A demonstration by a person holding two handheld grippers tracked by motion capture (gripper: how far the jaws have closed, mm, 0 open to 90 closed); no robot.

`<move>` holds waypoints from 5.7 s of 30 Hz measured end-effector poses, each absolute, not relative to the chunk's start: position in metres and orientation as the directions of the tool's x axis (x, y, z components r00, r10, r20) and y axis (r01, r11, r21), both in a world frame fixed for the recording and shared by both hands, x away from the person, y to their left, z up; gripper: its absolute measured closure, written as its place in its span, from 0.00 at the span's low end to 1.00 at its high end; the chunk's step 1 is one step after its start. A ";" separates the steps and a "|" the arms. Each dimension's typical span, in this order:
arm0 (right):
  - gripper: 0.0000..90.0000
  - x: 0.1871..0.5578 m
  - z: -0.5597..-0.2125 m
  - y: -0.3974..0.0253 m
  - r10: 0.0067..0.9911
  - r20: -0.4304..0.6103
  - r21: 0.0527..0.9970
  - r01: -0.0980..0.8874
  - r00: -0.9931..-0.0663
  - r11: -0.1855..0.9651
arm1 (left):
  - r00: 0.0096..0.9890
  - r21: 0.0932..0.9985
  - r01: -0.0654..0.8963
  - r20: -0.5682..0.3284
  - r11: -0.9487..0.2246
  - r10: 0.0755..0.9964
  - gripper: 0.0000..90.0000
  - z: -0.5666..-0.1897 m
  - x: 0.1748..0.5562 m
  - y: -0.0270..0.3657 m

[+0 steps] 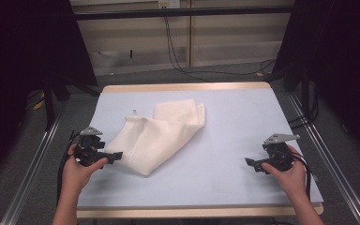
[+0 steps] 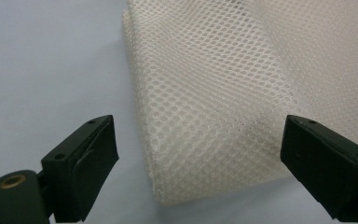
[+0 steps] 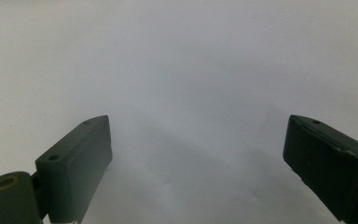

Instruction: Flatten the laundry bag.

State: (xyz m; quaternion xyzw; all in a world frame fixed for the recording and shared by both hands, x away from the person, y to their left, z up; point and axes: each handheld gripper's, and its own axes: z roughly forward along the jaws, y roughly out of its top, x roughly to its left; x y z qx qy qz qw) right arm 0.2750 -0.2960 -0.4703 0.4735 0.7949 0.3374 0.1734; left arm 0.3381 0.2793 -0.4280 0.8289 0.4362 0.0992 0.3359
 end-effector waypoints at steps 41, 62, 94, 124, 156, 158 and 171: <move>0.08 0.274 -0.470 -0.288 0.853 0.044 0.693 0.631 -0.519 0.348 | 0.607 0.566 0.734 -0.296 -0.377 0.737 0.48 -0.463 0.364 0.267; 0.08 0.274 -0.469 -0.285 0.855 0.044 0.690 0.635 -0.516 0.348 | 0.652 0.548 0.718 -0.313 -0.429 0.690 0.81 -0.461 0.354 0.235; 0.08 0.273 -0.468 -0.280 0.840 0.044 0.698 0.618 -0.541 0.362 | 0.786 0.687 0.571 -0.299 -0.451 0.541 0.91 -0.433 0.326 0.143; 0.08 0.273 -0.469 -0.278 0.840 0.040 0.697 0.618 -0.542 0.365 | 0.684 0.677 0.618 -0.214 -0.399 0.697 0.37 -0.418 0.352 0.189; 0.08 0.273 -0.470 -0.275 0.834 0.035 0.691 0.616 -0.550 0.378 | 0.695 0.685 0.621 -0.255 -0.382 0.672 0.97 -0.433 0.346 0.160; 0.08 0.272 -0.470 -0.275 0.833 0.037 0.695 0.613 -0.552 0.376 | 0.704 0.703 0.606 -0.258 -0.372 0.661 0.97 -0.428 0.342 0.154; 0.08 0.270 -0.467 -0.288 0.852 0.053 0.704 0.625 -0.520 0.338 | 0.779 0.759 0.536 -0.276 -0.369 0.563 0.96 -0.405 0.333 0.112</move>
